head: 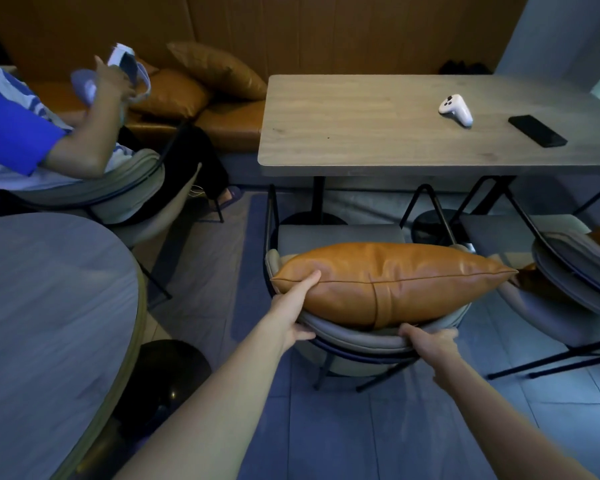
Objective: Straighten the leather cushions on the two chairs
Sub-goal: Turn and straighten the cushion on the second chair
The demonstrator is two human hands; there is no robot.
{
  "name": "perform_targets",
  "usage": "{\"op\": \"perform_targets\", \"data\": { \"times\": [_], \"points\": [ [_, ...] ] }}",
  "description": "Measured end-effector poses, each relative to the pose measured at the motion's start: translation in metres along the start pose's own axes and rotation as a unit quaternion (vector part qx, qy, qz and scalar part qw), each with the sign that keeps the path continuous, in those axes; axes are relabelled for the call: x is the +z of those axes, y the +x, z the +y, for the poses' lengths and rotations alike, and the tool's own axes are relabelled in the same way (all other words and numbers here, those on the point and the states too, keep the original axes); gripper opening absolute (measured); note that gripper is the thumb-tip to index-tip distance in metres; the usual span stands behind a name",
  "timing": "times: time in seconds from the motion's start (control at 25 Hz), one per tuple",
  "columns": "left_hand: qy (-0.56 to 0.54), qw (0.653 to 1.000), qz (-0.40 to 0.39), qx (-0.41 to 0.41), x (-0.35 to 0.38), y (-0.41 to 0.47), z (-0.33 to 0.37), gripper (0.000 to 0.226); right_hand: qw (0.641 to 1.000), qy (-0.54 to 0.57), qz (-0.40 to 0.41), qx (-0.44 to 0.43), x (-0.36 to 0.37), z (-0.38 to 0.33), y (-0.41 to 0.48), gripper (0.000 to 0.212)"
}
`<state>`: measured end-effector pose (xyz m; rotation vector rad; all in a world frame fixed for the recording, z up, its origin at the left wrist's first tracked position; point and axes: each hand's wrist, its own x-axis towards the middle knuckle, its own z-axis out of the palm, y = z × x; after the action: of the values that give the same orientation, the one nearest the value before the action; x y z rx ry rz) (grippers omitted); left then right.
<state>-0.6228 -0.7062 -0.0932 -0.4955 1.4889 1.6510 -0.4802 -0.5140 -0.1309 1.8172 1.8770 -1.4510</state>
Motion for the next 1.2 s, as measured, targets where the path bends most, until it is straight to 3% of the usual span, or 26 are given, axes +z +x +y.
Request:
{"op": "perform_targets", "data": {
  "times": [0.04, 0.08, 0.12, 0.2, 0.24, 0.32, 0.4, 0.64, 1.0, 1.2],
  "points": [
    [0.001, 1.000, 0.005, 0.002, 0.000, 0.003, -0.001, 0.104, 0.992, -0.099, 0.064, -0.039, 0.002, 0.004, -0.002, 0.096],
    [0.004, 1.000, 0.016, 0.004, -0.001, 0.005, -0.002, 0.104, 0.962, -0.199, 0.144, -0.121, 0.006, 0.012, -0.004, 0.082],
    [0.007, 1.000, 0.029, 0.008, -0.002, 0.006, -0.002, 0.103, 0.904, -0.281, 0.207, -0.247, 0.011, 0.023, -0.009, 0.056],
    [0.003, 0.999, 0.038, 0.011, -0.002, 0.008, -0.002, 0.102, 0.790, -0.361, 0.205, -0.452, 0.024, 0.037, -0.018, 0.025],
    [-0.002, 0.999, 0.040, 0.012, -0.001, 0.009, -0.001, 0.101, 0.767, -0.388, 0.140, -0.491, 0.032, 0.036, -0.020, 0.027],
    [-0.008, 0.999, 0.050, 0.016, -0.001, 0.009, -0.001, 0.096, 0.779, -0.425, 0.017, -0.460, 0.051, 0.021, -0.023, 0.042],
    [-0.012, 0.998, 0.054, 0.019, -0.003, 0.011, -0.003, 0.086, 0.814, -0.397, -0.027, -0.423, 0.064, 0.008, -0.021, 0.040],
    [-0.030, 0.999, 0.037, 0.012, -0.019, 0.007, -0.015, 0.071, 0.846, -0.322, -0.017, -0.425, 0.069, 0.017, -0.021, 0.020],
    [-0.031, 0.998, 0.044, 0.018, -0.021, 0.022, -0.006, 0.067, 0.834, -0.343, 0.018, -0.432, 0.077, 0.010, -0.013, 0.032],
    [-0.026, 0.998, 0.057, 0.024, -0.033, 0.035, 0.017, 0.051, 0.839, -0.313, 0.030, -0.443, 0.104, -0.010, -0.015, 0.023]
  ]
}}
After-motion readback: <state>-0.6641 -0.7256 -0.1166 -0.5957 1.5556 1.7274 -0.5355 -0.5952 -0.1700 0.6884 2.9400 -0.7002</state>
